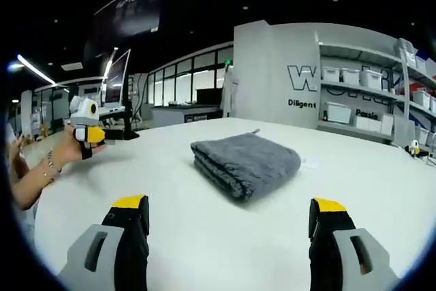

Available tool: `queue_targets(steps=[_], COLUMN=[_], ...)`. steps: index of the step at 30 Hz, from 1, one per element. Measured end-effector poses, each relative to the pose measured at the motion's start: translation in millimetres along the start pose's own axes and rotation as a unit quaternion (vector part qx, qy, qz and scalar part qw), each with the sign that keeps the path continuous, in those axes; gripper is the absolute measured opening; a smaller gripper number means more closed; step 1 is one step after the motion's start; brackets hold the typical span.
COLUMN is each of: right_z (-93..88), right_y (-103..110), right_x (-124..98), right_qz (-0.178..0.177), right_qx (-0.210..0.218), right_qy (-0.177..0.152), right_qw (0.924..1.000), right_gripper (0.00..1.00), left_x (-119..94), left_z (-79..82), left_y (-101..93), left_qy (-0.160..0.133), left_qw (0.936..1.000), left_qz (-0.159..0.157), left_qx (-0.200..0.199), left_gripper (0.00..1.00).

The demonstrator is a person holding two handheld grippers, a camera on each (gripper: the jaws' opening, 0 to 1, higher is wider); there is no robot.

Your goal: Open the folded towel by lifting each exposed corner and separating the folded layers until the towel lies flat within the target outline without major curled edges

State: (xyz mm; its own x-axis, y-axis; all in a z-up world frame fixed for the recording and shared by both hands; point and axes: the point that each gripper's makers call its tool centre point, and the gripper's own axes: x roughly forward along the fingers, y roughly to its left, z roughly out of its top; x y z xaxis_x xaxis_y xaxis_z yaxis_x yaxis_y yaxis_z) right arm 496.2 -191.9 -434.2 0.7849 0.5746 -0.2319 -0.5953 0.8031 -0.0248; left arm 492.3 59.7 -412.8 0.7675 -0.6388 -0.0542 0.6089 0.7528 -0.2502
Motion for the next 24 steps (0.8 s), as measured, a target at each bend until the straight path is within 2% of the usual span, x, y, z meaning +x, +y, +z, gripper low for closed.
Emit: queue_targets(steps=[11,15,17,19,21,24], right_z=[-5.3,-6.2,-5.7,-4.3,-4.2,-4.8], right_y=[-8.6,-15.3,-16.2,-18.8,-24.5,-26.9], right_x=[-2.9,-9.3,-10.9,-14.0,-16.4,-17.6], right_qz=[-0.015,-0.027,-0.027,-0.028,-0.041,-0.042], right_qx=[-0.005,-0.033,-0.035,-0.038,-0.05,-0.052], right_qy=[0.013,0.027,0.029,0.031,0.036,0.045], right_qw=[0.9998,0.9987,0.9986,0.9984,0.9973,0.9967], right_gripper=[0.99,0.99,0.99,0.99,0.99,0.99], left_x=[4.5,5.5,4.9,3.9,3.6,0.9], left_z=[-4.3,-7.5,-7.4,-9.6,-10.0,-8.5], left_y=[-12.6,-15.1,-14.5,-12.8,-11.2,-9.6], left_qy=[0.013,0.028,0.027,0.03,0.031,0.028], left_qw=[0.9996,0.9984,0.9984,0.9991,0.9991,0.9993], left_qz=[-0.008,-0.004,-0.004,-0.003,-0.002,-0.003], left_qx=[0.022,0.049,0.05,0.03,0.029,0.025], left_gripper=[0.98,0.98,0.98,0.97,0.97,0.97])
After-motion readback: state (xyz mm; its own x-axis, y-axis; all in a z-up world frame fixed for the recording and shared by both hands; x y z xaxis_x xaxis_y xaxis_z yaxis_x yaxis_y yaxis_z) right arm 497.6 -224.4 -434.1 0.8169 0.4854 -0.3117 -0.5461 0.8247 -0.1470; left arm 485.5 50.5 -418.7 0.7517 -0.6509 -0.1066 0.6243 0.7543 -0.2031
